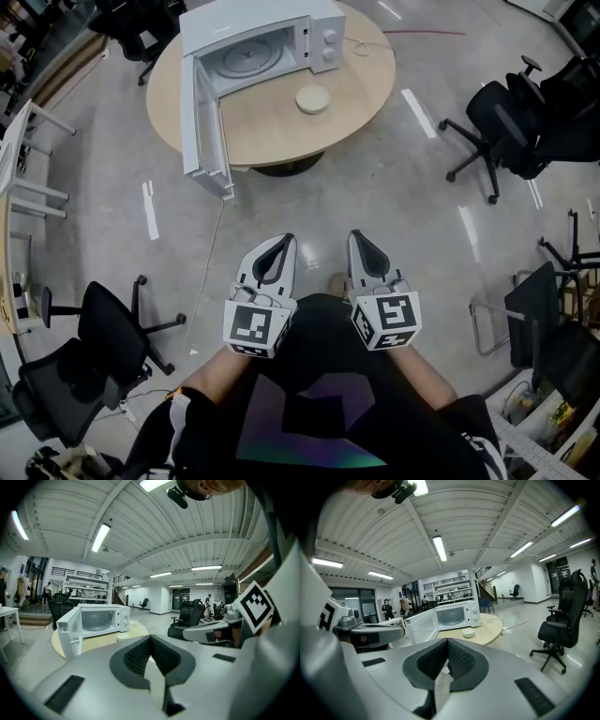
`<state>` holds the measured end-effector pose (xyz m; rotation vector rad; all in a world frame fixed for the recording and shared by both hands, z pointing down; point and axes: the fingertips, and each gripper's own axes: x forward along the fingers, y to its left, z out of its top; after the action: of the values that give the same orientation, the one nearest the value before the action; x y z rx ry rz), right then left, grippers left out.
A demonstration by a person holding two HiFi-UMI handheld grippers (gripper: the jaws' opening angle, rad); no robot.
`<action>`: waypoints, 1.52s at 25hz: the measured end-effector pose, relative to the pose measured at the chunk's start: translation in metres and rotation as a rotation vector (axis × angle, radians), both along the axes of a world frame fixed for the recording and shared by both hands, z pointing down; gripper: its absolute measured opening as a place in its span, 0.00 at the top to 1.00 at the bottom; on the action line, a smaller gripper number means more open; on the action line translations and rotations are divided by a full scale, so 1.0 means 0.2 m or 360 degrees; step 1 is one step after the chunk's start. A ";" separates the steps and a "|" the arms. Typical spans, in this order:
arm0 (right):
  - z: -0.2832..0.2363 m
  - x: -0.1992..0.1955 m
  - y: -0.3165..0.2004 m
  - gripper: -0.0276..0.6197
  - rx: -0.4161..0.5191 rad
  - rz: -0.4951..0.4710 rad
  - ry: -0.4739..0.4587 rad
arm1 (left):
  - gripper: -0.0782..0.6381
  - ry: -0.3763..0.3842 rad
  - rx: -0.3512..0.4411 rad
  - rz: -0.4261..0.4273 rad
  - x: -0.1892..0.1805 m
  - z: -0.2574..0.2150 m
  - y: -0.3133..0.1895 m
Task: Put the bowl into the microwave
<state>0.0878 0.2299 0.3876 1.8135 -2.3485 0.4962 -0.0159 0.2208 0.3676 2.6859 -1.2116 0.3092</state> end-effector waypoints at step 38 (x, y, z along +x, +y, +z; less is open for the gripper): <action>0.10 0.43 -0.21 0.93 -0.0049 -0.0029 -0.0044 | 0.83 -0.0077 0.0007 -0.0024 0.52 0.05 -0.22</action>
<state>0.1747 0.1875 0.4071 1.7816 -2.3595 0.5553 0.0872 0.1767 0.3781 2.6862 -1.2469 0.3715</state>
